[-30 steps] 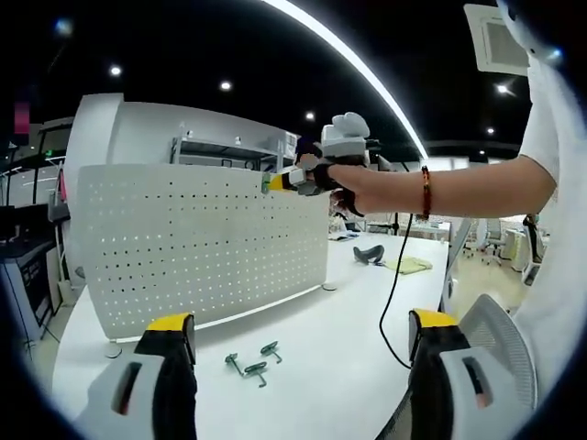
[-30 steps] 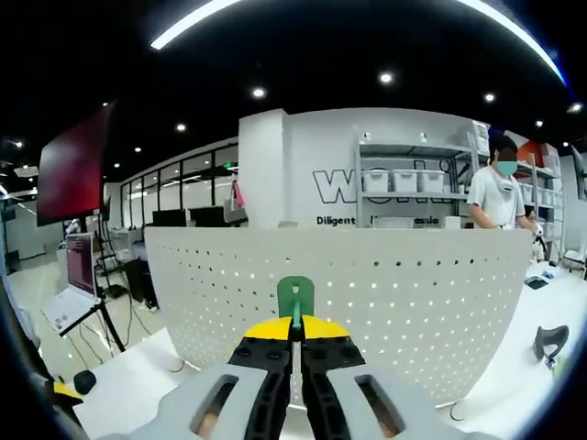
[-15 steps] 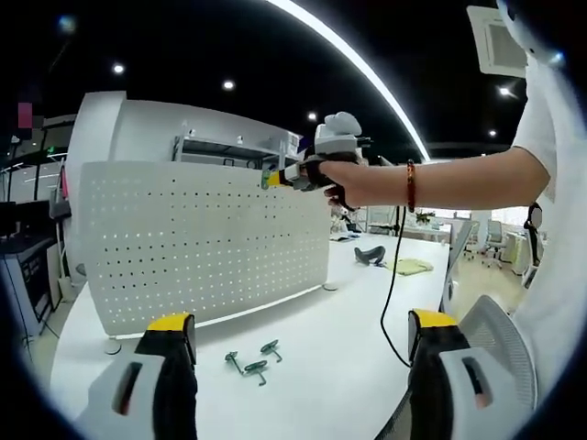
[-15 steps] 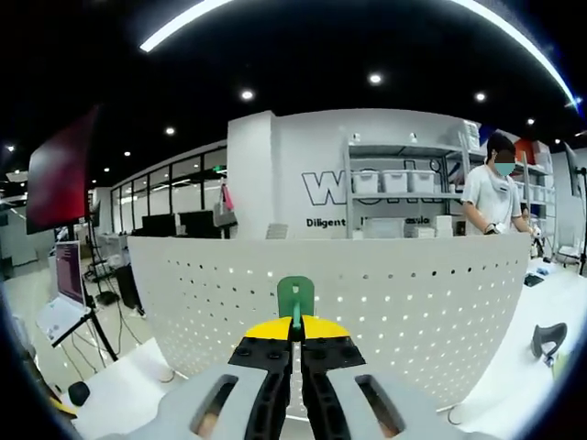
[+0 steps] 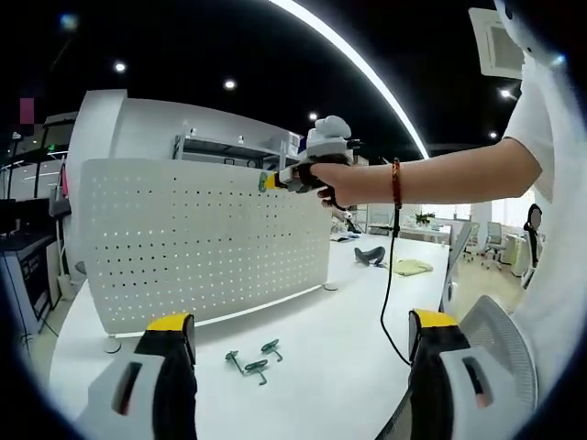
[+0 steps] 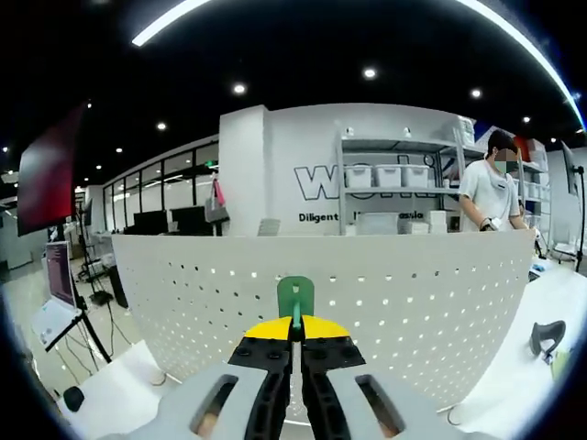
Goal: Insert the hook assembly into the mounting plate slot until the hook locks in place.
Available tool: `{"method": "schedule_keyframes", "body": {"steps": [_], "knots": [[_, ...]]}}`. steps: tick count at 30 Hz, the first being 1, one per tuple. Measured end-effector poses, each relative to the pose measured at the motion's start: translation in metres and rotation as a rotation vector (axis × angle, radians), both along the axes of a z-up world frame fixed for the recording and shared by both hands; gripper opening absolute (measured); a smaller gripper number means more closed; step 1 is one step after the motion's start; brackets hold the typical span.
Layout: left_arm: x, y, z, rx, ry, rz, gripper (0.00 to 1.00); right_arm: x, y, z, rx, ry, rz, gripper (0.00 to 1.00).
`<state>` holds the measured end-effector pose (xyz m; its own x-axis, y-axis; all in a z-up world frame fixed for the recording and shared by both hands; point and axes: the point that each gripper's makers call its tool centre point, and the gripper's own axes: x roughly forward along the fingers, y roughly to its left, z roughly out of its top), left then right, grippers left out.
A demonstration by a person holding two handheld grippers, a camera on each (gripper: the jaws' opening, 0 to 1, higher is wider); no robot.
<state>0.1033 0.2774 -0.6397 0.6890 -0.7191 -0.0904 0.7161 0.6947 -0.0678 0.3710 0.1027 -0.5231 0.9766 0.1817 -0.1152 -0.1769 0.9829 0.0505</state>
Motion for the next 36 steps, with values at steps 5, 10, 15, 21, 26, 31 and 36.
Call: {"method": "schedule_keyframes", "body": {"steps": [5, 10, 15, 21, 26, 31, 36], "knots": [[0.001, 0.002, 0.000, -0.002, 0.000, 0.003, 0.98, 0.008, 0.000, -0.001, -0.006, 0.010, -0.004, 0.00], [0.001, 0.003, -0.001, 0.000, 0.002, 0.003, 0.98, 0.015, -0.002, -0.006, -0.006, 0.024, -0.012, 0.00], [0.002, 0.004, -0.001, -0.002, 0.004, 0.006, 0.98, 0.021, -0.002, -0.010, -0.018, 0.035, -0.012, 0.00], [0.003, 0.006, -0.002, -0.002, 0.006, 0.011, 0.98, 0.020, 0.001, -0.013, -0.027, 0.045, -0.015, 0.00], [0.004, 0.007, -0.003, -0.004, 0.009, 0.014, 0.98, 0.023, 0.001, -0.012, -0.020, 0.043, -0.022, 0.00], [0.006, 0.008, -0.004, -0.002, 0.011, 0.017, 0.97, 0.027, 0.002, -0.010, -0.033, 0.039, -0.022, 0.00], [0.007, 0.009, -0.004, -0.002, 0.014, 0.018, 0.97, 0.030, 0.003, -0.010, -0.033, 0.041, -0.023, 0.00]]}}
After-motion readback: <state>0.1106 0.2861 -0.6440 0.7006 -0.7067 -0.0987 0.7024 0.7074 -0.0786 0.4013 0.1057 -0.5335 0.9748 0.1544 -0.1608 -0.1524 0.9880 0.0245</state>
